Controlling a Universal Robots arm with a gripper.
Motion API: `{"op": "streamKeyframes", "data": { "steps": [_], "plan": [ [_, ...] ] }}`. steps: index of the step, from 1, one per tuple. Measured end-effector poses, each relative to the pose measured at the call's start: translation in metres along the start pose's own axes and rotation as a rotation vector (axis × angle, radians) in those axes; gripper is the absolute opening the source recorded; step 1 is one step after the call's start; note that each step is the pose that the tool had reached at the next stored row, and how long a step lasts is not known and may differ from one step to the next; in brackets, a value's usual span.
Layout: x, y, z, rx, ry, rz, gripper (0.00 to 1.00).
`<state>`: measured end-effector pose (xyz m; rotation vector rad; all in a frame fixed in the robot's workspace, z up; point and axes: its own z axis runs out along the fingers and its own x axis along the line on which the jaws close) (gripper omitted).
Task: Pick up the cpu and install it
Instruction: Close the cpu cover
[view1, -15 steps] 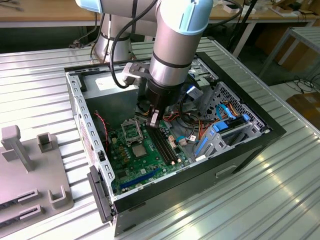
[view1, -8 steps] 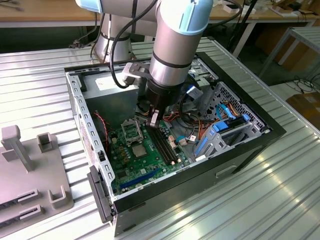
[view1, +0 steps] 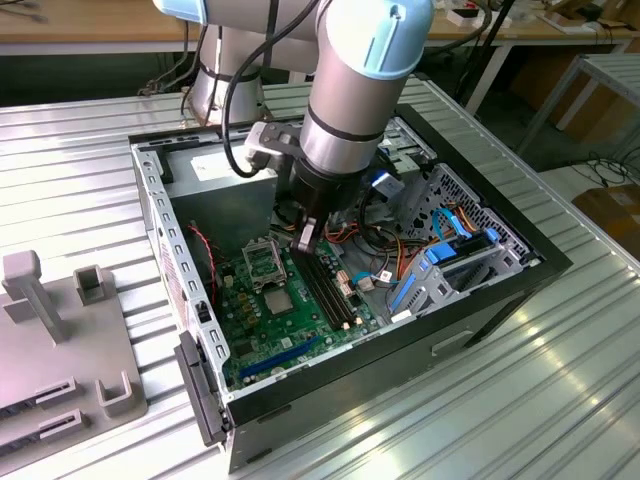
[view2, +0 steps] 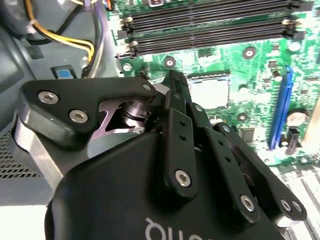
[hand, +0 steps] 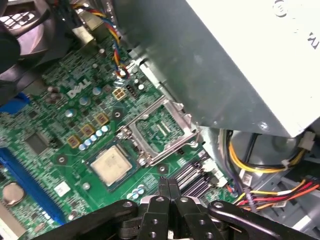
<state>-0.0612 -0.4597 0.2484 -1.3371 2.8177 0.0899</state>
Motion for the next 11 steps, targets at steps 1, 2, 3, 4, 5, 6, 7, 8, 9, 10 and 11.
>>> {"op": "streamKeyframes", "data": {
  "steps": [1, 2, 3, 4, 5, 6, 7, 8, 9, 10, 11],
  "plan": [
    [-0.0008, -0.0001, 0.0005, -0.0028, -0.0035, 0.0, 0.11],
    [-0.0035, 0.0009, 0.0018, -0.008, -0.0097, -0.002, 0.11],
    [-0.0051, 0.0016, 0.0024, -0.0106, -0.0127, -0.002, 0.11],
    [-0.0063, 0.0024, 0.003, -0.0126, -0.0152, -0.003, 0.11],
    [-0.0082, 0.0036, 0.0041, -0.0155, -0.0186, -0.003, 0.11],
    [-0.0094, 0.0045, 0.0053, -0.0162, -0.0197, -0.003, 0.11],
    [-0.0106, 0.0054, 0.0063, -0.0166, -0.02, -0.003, 0.11],
    [-0.0126, 0.0069, 0.0075, -0.0174, -0.0203, -0.003, 0.11],
    [-0.0143, 0.0082, 0.0084, -0.0185, -0.0213, -0.003, 0.11],
    [-0.0154, 0.0091, 0.0089, -0.0197, -0.0226, -0.003, 0.11],
    [-0.0167, 0.0101, 0.0096, -0.021, -0.0239, -0.005, 0.11]
  ]
}}
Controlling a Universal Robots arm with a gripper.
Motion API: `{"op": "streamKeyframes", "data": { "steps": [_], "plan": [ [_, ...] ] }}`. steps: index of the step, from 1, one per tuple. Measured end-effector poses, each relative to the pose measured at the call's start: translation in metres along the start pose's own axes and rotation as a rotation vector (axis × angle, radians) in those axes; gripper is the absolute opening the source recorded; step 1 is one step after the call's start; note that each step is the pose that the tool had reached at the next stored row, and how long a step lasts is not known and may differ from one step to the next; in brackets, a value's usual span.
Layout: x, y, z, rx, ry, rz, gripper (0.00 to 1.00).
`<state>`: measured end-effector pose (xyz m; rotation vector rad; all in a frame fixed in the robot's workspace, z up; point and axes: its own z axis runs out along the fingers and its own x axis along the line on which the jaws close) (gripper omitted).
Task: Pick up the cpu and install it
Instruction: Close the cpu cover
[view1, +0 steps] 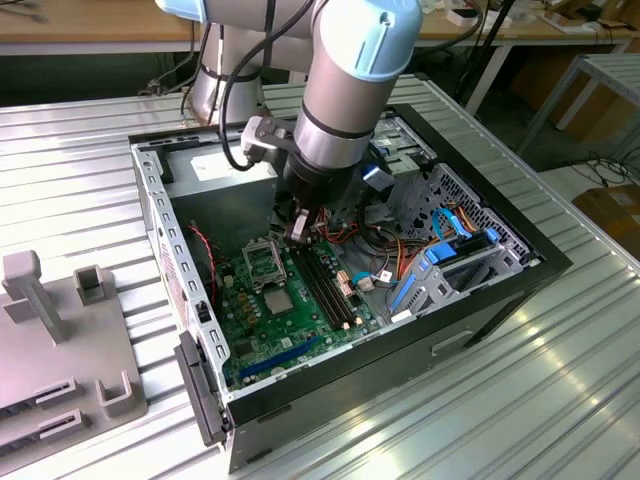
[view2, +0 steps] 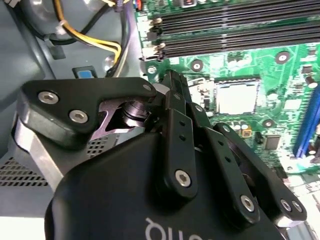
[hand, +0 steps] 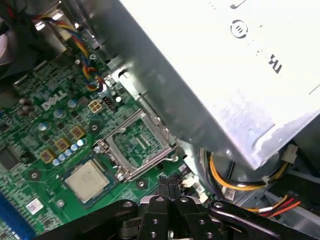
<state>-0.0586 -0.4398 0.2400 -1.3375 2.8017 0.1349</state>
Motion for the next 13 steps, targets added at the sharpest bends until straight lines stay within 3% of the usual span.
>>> {"op": "streamKeyframes", "data": {
  "steps": [4, 8, 13],
  "plan": [
    [-0.0011, -0.0003, 0.0014, -0.0064, 0.0021, -0.052, 0.11],
    [-0.0086, -0.0055, 0.0035, -0.0085, 0.0022, -0.062, 0.11],
    [-0.0114, -0.0046, 0.0067, -0.0166, 0.0001, -0.112, 0.11]
  ]
}}
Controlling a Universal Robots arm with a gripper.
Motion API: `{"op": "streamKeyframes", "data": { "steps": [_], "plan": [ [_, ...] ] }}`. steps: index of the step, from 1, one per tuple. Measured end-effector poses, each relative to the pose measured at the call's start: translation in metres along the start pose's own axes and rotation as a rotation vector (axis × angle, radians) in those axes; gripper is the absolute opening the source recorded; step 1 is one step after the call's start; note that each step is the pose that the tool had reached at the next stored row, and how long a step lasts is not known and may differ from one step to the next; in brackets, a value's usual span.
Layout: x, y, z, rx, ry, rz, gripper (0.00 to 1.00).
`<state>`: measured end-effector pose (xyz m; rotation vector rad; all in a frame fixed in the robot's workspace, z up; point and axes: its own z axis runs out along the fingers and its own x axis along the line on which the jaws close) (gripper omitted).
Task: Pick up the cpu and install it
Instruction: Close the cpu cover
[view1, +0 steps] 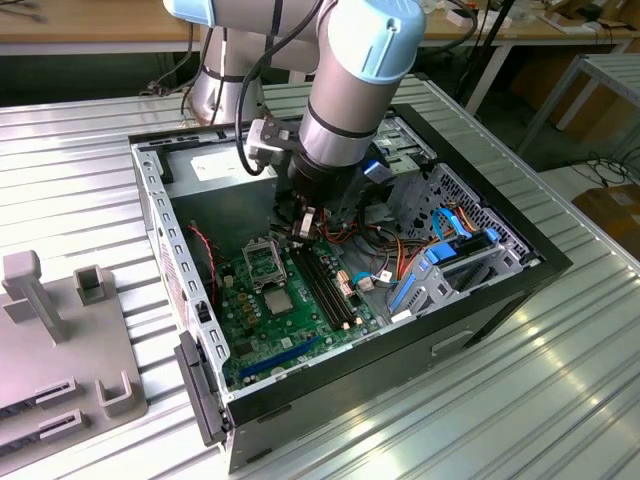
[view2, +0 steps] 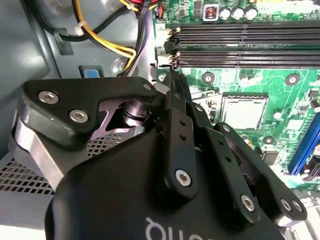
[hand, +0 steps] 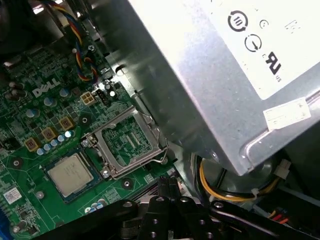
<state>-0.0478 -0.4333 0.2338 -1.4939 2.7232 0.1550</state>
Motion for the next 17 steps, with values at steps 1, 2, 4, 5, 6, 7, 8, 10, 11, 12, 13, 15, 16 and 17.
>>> {"op": "streamKeyframes", "data": {
  "steps": [1, 2, 4, 5, 6, 7, 8, 10, 11, 12, 13, 15, 16, 17],
  "plan": [
    [-0.0005, 0.0002, 0.0007, -0.0008, -0.0013, 0.0, 0.11],
    [-0.0007, 0.0003, 0.0011, -0.0019, -0.0028, 0.0, 0.11],
    [-0.0007, 0.0004, 0.0025, -0.008, -0.0125, 0.0, 0.11],
    [-0.0007, 0.0004, 0.0031, -0.0115, -0.0181, 0.0, 0.11],
    [-0.0007, 0.0002, 0.0046, -0.0157, -0.0248, -0.001, 0.11],
    [-0.0006, 0.0002, 0.0054, -0.0174, -0.0274, -0.001, 0.11],
    [-0.0005, 0.0001, 0.0065, -0.019, -0.0298, -0.001, 0.11],
    [0.0, 0.0002, 0.0088, -0.0215, -0.0335, -0.001, 0.11],
    [0.0001, 0.0003, 0.0096, -0.0224, -0.035, -0.001, 0.11],
    [0.0004, 0.0006, 0.0105, -0.0234, -0.0366, -0.001, 0.11],
    [0.0006, 0.0008, 0.0113, -0.0244, -0.0383, -0.001, 0.11],
    [0.0007, 0.0008, 0.013, -0.0257, -0.0404, -0.001, 0.11],
    [0.0008, 0.0008, 0.0138, -0.026, -0.0409, -0.001, 0.11],
    [0.001, 0.0008, 0.0144, -0.0264, -0.0413, -0.001, 0.11]
  ]
}}
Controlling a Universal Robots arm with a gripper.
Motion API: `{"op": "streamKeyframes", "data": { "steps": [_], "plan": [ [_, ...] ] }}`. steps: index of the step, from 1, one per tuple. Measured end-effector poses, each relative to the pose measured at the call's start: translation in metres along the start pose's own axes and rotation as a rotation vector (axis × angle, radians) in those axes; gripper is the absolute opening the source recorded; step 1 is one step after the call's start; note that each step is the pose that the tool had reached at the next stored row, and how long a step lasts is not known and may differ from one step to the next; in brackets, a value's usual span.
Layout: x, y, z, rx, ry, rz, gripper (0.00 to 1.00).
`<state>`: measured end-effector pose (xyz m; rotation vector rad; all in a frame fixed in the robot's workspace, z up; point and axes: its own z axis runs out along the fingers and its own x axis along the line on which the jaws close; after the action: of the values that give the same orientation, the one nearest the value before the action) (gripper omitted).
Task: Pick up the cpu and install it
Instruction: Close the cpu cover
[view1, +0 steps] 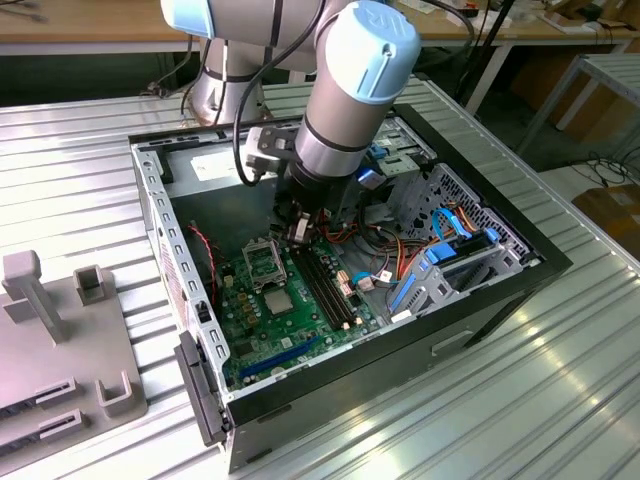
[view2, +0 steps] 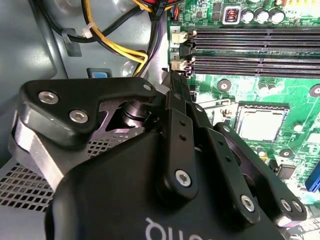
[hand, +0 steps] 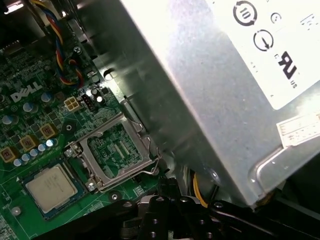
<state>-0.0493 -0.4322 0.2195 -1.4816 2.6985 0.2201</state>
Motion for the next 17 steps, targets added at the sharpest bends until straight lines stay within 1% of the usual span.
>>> {"op": "streamKeyframes", "data": {
  "steps": [3, 14, 17],
  "plan": [
    [0.001, 0.001, 0.0017, -0.0015, -0.0025, 0.0, 0.11],
    [0.0031, 0.003, 0.0066, -0.0045, -0.007, 0.0, 0.11],
    [0.0036, 0.0035, 0.0074, -0.0049, -0.0075, 0.0, 0.11]
  ]
}}
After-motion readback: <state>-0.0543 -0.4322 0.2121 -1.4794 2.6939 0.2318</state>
